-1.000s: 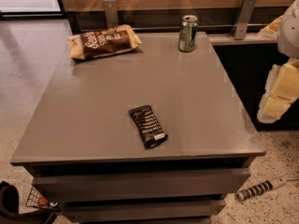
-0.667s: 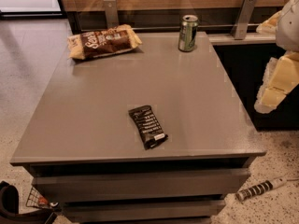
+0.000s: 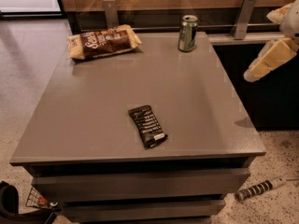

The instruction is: Move green can near rxbar chocolate

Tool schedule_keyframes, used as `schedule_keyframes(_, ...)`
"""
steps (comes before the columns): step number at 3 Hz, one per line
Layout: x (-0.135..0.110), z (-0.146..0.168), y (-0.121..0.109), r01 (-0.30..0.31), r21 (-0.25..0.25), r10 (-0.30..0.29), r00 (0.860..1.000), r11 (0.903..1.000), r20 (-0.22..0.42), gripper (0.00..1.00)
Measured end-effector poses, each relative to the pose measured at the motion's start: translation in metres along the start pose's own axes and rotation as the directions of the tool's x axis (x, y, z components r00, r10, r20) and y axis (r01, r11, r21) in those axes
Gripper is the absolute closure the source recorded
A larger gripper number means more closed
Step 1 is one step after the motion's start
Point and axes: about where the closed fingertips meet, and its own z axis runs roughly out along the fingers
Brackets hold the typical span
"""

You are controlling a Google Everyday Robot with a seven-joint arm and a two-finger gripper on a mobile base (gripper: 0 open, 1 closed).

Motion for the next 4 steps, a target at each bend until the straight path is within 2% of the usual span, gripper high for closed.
schedule_keyframes(1, -0.015, 0.018, -0.04, -0.091, 0.072, 0.072, 0.971, 0.9933, 0.229, 0.0)
schedule_keyframes(2, -0.033, 0.026, -0.076, -0.167, 0.14, 0.095, 0.905, 0.976, 0.415, 0.0)
schedule_keyframes(3, -0.048, 0.035, -0.101, -0.237, 0.127, 0.132, 0.828, 0.963, 0.545, 0.0)
schedule_keyframes(4, -0.05, 0.038, -0.105, -0.252, 0.116, 0.144, 0.81, 0.9608, 0.568, 0.0)
